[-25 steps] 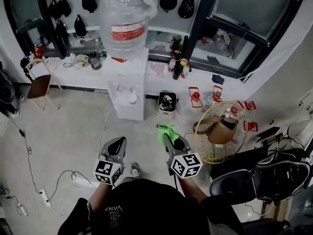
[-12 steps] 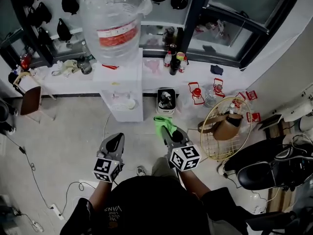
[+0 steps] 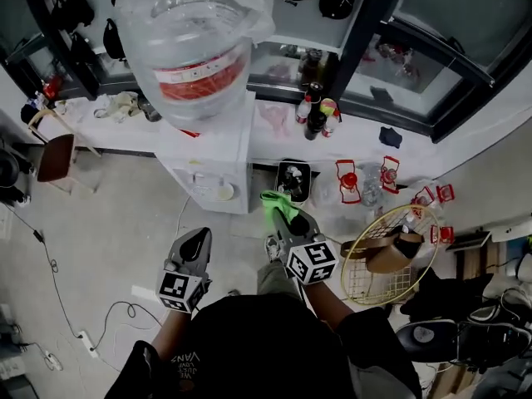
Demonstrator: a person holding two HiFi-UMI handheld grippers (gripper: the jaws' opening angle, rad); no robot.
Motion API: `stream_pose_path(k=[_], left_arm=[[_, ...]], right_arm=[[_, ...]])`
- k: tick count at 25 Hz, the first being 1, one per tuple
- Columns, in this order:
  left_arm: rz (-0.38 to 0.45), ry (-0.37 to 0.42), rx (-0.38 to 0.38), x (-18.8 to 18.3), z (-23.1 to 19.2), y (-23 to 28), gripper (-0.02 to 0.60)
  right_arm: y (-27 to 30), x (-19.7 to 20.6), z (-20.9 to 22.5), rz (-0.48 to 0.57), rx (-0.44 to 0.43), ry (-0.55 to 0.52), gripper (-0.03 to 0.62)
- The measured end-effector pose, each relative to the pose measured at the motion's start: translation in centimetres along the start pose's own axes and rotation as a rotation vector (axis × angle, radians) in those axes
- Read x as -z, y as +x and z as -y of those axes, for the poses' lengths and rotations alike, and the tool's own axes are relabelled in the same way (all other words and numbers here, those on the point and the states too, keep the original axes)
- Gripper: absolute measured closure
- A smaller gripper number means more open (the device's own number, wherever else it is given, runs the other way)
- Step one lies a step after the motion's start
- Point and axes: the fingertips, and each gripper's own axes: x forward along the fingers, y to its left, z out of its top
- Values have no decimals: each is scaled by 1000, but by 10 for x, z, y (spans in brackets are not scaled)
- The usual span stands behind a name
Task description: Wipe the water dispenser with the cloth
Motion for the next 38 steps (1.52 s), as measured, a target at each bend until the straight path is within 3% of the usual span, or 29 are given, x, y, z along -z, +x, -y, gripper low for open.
stream_pose_path(k=[8,21,27,38], left_arm=[[-29,17,-25,-23,-14,85,580],[-157,-7,-52,0,-10,166,580],[-174,-17,-93,6,-11,176,580],[-176,-64,-131,10,-7,194,580]], right_arm=[[91,-6,41,-69,-130,-64,514],[177,38,49,-130,-306,-106,514],[219,33,81,-111,-272,-96,514],[316,9,153,-92,-157,-173,514]])
